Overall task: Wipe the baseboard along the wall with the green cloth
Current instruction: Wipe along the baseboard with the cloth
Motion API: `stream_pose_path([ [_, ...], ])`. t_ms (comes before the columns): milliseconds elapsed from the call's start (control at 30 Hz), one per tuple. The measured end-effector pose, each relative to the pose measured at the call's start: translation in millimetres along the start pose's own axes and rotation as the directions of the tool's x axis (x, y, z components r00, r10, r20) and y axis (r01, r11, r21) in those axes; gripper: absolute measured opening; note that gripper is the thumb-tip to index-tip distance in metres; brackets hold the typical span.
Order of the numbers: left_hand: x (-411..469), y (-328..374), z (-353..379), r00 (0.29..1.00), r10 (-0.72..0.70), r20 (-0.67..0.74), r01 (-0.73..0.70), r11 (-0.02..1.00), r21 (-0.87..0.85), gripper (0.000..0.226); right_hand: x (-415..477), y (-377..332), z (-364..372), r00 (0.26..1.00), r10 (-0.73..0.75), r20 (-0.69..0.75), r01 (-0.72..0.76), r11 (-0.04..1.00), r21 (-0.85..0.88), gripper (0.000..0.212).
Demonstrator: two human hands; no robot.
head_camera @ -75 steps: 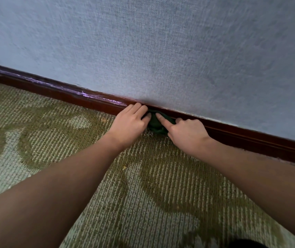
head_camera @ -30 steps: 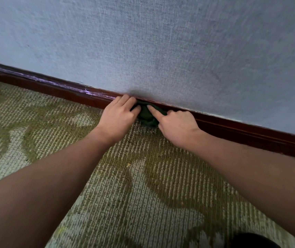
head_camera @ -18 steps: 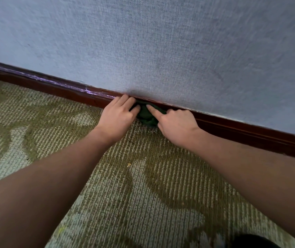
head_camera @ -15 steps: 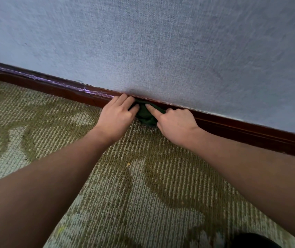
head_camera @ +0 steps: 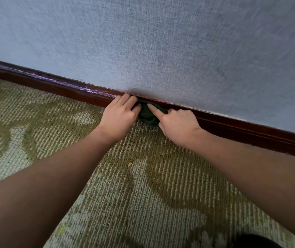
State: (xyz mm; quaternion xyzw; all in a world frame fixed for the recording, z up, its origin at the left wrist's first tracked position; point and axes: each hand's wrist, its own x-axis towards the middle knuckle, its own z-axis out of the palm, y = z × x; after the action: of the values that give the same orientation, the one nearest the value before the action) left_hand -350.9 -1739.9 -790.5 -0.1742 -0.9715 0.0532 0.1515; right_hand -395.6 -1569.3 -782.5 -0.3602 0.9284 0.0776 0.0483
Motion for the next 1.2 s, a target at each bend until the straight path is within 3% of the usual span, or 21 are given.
stream_pose_path([
  [200, 0.2, 0.7, -1.4, 1.000, -0.005, -0.001, 0.005, 1.000, 0.015, 0.025, 0.2, 0.0, 1.4, 1.000, 0.004, -0.015, -0.004, 1.000, 0.002, 0.056],
  [400, 0.5, 1.1, -1.6, 1.000, 0.000, -0.008, 0.000, 1.000, 0.010, 0.033, 0.2, -0.2, 1.9, 1.000, 0.001, -0.023, -0.001, 1.000, 0.008, 0.056],
  [533, 0.2, 1.3, -0.6, 1.000, -0.018, -0.023, 0.018, 1.000, 0.016, 0.018, 0.2, 0.5, 1.9, 1.000, 0.001, -0.024, 0.000, 1.000, 0.009, 0.056],
  [1200, -0.6, 1.6, 5.2, 0.997, -0.024, -0.070, 0.025, 1.000, 0.010, 0.020, 1.7, 1.1, 5.7, 1.000, -0.001, -0.026, 0.001, 1.000, -0.002, 0.057],
])
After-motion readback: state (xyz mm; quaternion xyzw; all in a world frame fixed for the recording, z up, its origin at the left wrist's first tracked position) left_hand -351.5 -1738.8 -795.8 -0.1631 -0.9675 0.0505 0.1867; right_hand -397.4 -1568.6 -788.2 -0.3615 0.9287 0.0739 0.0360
